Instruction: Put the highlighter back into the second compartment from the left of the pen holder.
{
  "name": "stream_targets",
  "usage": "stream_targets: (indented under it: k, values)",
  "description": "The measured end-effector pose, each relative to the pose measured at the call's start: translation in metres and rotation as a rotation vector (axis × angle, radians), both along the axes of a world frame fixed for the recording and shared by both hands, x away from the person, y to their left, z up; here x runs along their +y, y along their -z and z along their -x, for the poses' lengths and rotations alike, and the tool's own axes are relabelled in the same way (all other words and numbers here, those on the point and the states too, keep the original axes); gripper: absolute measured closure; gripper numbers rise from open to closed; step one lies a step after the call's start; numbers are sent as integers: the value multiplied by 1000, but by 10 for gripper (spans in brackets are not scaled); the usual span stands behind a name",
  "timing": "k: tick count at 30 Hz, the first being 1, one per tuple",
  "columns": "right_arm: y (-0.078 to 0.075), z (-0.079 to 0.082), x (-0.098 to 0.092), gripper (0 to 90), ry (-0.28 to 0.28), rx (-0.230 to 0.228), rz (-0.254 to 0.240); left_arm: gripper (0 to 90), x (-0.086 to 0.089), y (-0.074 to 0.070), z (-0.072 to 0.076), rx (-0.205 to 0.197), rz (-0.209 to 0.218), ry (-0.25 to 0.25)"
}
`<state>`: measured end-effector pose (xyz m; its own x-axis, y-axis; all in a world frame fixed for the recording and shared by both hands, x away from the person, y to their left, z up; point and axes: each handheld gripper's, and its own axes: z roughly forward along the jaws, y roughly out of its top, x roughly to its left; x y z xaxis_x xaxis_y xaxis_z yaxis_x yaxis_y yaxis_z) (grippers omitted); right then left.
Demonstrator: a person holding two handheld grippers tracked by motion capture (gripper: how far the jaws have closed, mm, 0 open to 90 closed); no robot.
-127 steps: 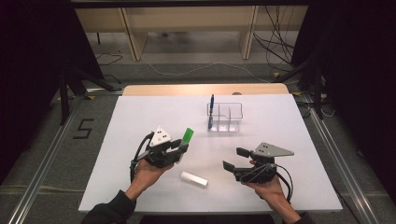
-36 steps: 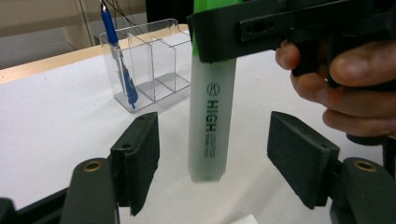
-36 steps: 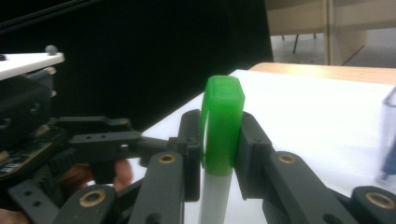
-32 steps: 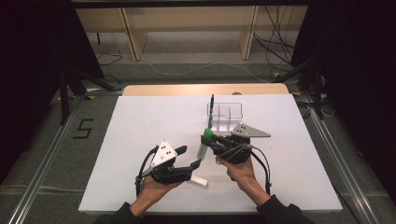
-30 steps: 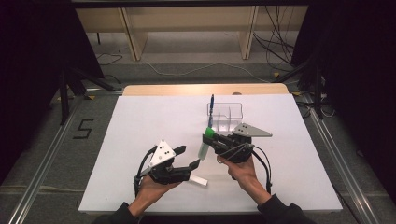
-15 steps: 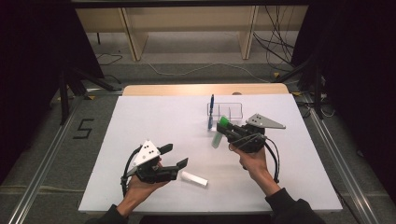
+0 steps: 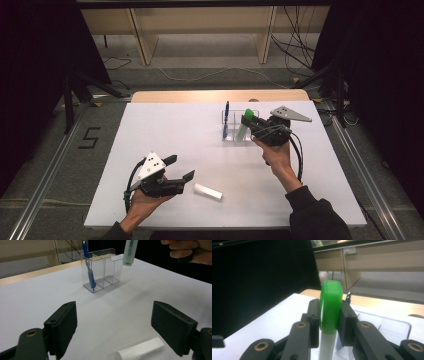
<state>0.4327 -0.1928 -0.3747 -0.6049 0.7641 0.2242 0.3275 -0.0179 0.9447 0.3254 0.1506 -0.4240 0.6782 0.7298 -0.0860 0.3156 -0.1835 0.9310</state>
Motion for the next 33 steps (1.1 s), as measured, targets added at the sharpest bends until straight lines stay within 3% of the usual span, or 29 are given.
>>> stream_targets:
  k: [13, 19, 33]
  values:
    - [-13, -31, 1, 749, 60, -5, 29, 165, 4, 4, 0, 7, -20, -8]
    - [-18, -43, 0, 749, 89, -3, 40, 164, 6, 3, 0, -9, -18, -13]
    - [-10, -65, 6, 748, 137, 13, 75, 164, 8, 1, 1, -24, -4, -13]
